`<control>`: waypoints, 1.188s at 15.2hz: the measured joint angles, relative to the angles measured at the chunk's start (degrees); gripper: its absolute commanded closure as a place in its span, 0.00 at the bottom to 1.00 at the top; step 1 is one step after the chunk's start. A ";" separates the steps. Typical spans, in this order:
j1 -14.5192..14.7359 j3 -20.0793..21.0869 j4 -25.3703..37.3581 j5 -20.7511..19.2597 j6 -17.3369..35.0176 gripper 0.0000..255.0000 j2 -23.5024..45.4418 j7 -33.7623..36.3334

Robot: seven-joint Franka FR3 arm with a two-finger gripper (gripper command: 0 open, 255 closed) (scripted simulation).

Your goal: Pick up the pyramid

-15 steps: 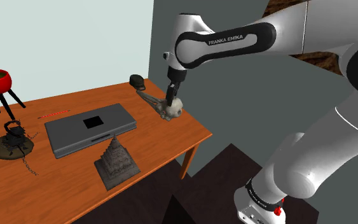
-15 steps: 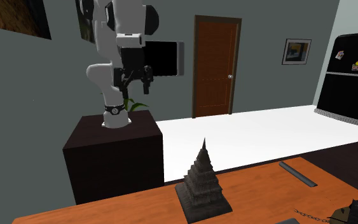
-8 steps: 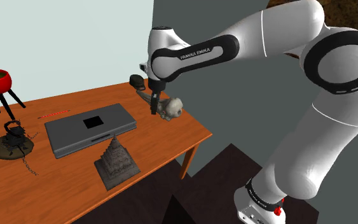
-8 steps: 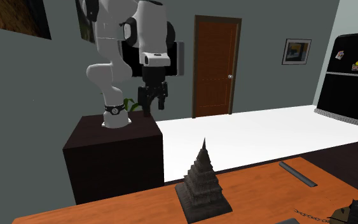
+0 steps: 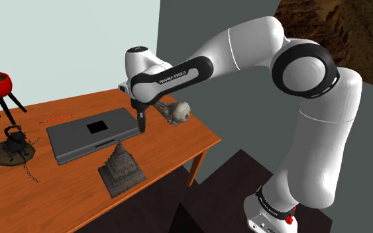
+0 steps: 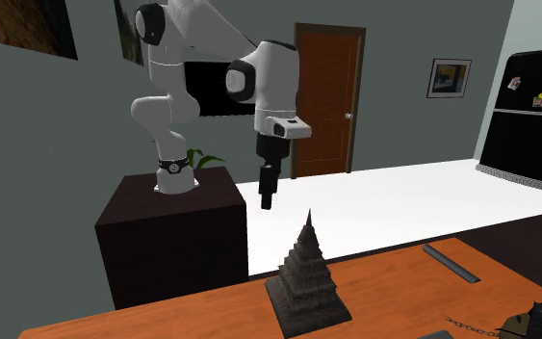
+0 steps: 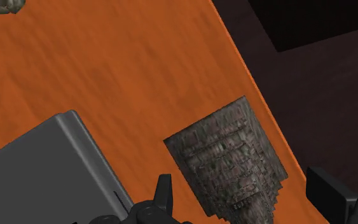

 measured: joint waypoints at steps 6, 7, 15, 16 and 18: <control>3.69 1.49 9.41 -4.29 -0.13 0.00 10.72 -4.13; 4.37 1.69 10.90 -5.01 -0.10 0.00 12.50 -4.84; 8.93 2.63 19.29 -9.42 0.61 0.00 23.09 -9.04; 9.09 2.54 19.69 -9.58 0.96 0.00 23.84 -8.99; 9.27 2.39 20.29 -9.79 1.49 0.00 24.99 -8.95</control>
